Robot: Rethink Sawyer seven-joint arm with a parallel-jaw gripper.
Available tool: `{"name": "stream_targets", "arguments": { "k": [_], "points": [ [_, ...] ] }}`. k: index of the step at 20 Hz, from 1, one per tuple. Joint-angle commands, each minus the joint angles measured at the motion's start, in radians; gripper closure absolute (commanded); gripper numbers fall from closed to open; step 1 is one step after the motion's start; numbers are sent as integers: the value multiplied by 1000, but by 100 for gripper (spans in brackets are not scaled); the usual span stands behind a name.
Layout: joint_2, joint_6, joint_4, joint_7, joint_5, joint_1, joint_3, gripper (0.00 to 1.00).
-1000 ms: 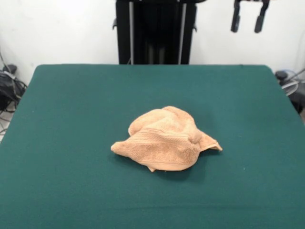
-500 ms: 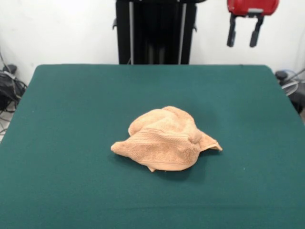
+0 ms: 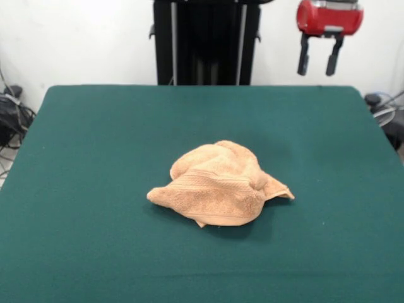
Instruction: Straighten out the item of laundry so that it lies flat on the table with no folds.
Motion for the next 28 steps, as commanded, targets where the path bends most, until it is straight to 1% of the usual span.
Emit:
{"name": "stream_targets", "arguments": {
  "k": [1,6,8,11,13,15,20,23,26,28],
  "points": [
    [106,-129,64,183,-47,45,-52,0],
    [168,-197,41,160,-49,76,-85,0],
    [166,-177,22,139,-53,64,-83,0],
    [138,-102,-21,92,-55,72,-113,0],
    [143,-106,-24,98,-55,79,-120,0],
    [166,-139,-30,104,-64,86,-124,0],
    [239,-210,-73,78,-81,144,-193,0],
    [269,-215,-100,60,-97,176,-226,0],
    [286,-214,-105,66,-100,211,-259,0],
    [313,-231,-92,73,-97,258,-303,0]
  ]
}}
